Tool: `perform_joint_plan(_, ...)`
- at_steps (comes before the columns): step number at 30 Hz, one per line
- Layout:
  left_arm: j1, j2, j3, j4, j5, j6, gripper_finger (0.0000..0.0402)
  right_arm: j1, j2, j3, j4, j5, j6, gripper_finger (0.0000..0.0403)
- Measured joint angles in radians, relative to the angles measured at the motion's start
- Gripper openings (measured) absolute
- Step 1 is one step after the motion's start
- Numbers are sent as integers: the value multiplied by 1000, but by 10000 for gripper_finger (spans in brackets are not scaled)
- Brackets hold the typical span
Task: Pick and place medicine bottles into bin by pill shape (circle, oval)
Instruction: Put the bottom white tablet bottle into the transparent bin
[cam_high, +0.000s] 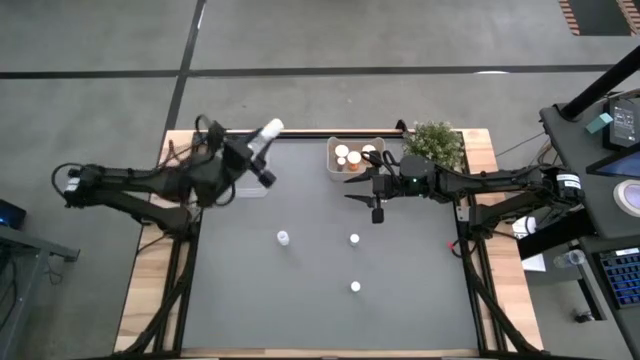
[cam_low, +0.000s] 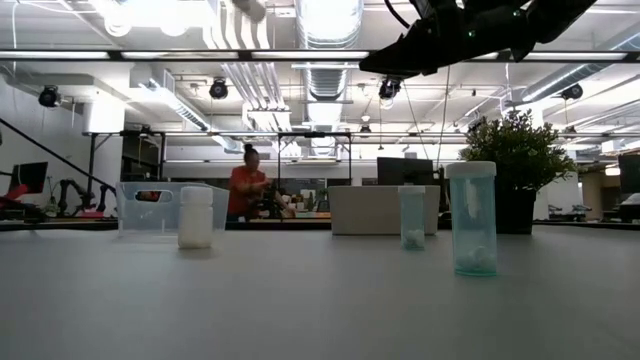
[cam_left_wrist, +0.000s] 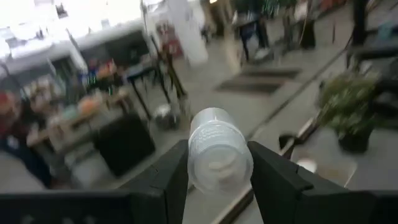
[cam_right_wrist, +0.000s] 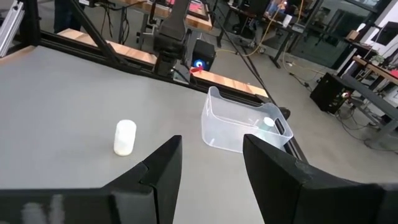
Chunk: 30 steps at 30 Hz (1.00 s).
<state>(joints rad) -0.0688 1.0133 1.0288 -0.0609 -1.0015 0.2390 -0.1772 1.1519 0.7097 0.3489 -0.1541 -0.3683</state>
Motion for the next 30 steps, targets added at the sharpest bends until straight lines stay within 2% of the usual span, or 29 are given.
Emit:
perform_joint_plan(4,190,-21,11,-190,237,-162,132,0,0,0,0,0,-2,164)
perform_joint_plan(7,339,-6,11,-271,406,-210,132,0,0,0,0,0,-3,164)
perform_joint_plan(14,634,101,28,-522,653,-232,132,0,0,0,0,0,-3,164)
perform_joint_plan(20,774,229,92,-781,738,-203,126,0,0,0,0,0,-8,164)
perform_joint_plan(26,806,372,145,-987,832,-146,121,0,0,0,0,0,-10,164)
perform_joint_plan(30,807,467,148,-1012,846,-102,120,0,0,0,0,0,-10,164)
